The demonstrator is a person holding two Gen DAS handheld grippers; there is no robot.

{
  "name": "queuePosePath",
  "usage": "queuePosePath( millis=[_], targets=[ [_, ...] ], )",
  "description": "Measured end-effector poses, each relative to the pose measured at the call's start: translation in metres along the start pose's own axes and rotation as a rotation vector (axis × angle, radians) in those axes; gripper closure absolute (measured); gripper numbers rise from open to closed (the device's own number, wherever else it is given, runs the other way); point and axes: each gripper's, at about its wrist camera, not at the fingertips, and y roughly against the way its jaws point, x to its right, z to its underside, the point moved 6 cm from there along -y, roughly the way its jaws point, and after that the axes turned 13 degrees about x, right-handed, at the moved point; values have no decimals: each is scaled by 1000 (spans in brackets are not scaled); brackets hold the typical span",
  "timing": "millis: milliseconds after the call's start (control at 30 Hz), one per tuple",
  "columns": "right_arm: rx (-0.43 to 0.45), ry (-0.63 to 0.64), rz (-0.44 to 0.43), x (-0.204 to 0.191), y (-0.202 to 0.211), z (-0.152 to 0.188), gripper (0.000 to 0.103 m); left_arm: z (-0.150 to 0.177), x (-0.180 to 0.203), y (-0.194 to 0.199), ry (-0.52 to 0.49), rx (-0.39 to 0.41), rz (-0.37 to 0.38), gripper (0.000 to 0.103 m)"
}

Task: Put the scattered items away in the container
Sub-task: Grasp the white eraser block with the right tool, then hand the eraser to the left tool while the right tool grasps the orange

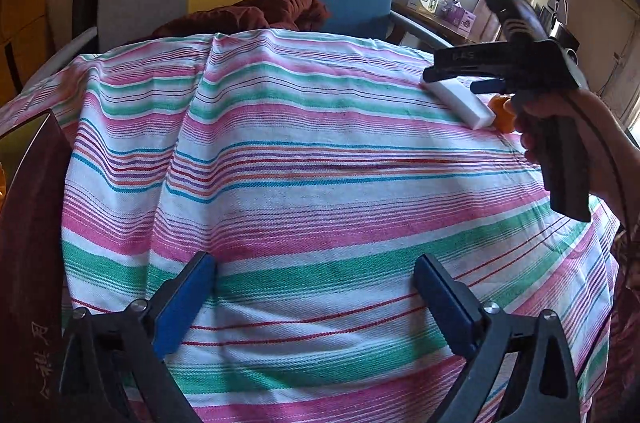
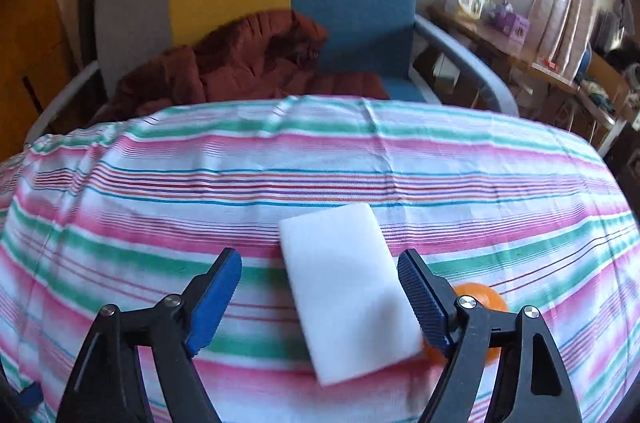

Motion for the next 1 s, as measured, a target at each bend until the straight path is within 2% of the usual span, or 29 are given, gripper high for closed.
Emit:
queuePosePath(
  millis=[100, 200, 233, 333, 667, 867, 933, 967, 1000],
  targets=[
    [-22, 25, 40, 7, -13, 2, 22, 0, -1, 1, 1, 2, 1, 1],
    [-43, 96, 74, 1, -14, 7, 36, 0, -1, 2, 0, 3, 0, 1],
    [-38, 119, 73, -4, -12, 10, 39, 0, 0, 2, 0, 3, 0, 1],
    [-43, 100, 24, -17, 3, 20, 39, 0, 0, 2, -1, 3, -1, 1],
    [-6, 49, -84, -57, 66, 66, 39, -1, 0, -1, -1, 2, -1, 1],
    [-34, -44, -273, -87, 115, 92, 34, -1, 0, 0, 1, 3, 2, 1],
    [6, -44, -284, -89, 134, 95, 30, -1, 0, 0, 2, 3, 2, 1],
    [52, -40, -265, -85, 145, 92, 29, -1, 0, 0, 2, 3, 2, 1],
    [102, -42, -239, -78, 154, 88, 23, -1, -1, 0, 2, 3, 2, 1]
  ],
)
